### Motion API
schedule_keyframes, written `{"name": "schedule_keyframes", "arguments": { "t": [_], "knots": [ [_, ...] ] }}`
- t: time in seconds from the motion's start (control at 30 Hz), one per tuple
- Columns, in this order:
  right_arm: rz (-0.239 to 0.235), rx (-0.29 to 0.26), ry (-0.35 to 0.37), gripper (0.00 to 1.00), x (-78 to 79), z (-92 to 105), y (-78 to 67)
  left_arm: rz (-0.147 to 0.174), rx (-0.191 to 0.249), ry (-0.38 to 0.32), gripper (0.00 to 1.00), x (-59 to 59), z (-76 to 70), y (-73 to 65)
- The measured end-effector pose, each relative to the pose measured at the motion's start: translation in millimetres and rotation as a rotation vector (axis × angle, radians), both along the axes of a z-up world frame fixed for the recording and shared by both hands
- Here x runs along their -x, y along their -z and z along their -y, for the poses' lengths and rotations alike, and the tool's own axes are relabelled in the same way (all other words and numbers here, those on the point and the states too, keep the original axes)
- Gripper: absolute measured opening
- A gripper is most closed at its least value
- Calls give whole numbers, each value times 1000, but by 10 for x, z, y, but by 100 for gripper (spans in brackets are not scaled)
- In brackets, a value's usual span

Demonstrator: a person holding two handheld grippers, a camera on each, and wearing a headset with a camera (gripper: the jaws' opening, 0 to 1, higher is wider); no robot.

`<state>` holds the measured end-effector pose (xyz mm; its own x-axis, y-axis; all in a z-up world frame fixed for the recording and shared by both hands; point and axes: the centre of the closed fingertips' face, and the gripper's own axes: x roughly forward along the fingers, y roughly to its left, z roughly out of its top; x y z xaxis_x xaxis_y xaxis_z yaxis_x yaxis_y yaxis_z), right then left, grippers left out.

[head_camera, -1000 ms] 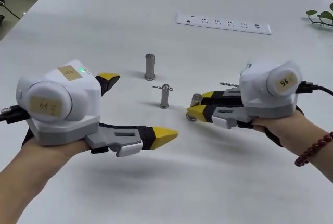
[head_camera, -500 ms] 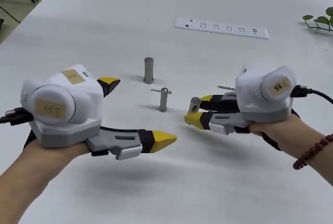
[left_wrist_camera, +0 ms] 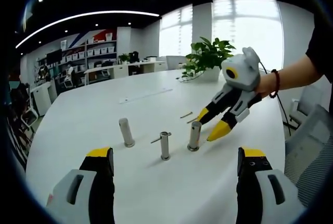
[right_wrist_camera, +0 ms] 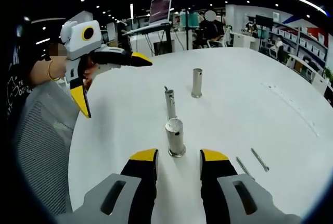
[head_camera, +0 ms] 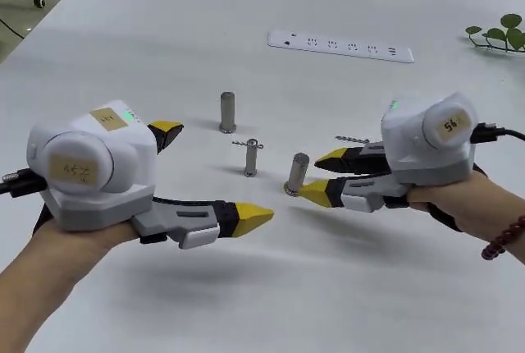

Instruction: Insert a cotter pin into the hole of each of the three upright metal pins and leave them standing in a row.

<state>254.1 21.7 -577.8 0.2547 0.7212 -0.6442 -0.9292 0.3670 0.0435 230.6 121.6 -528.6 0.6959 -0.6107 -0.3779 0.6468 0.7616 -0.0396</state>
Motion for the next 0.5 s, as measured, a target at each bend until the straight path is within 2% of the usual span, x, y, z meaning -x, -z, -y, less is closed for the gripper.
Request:
{"name": "schedule_keyframes", "arguments": {
  "t": [0.1,0.33,0.5],
  "knots": [
    [-14,32,17,28,-38,109,15,5,-15,-1,99,-2,-5,0],
    [-36,92,60,27,-185,288,-6,7,-14,-2,99,-5,-1,-6],
    [-45,168,57,27,-283,399,22,9,-25,1,99,-7,-2,7]
  ]
}}
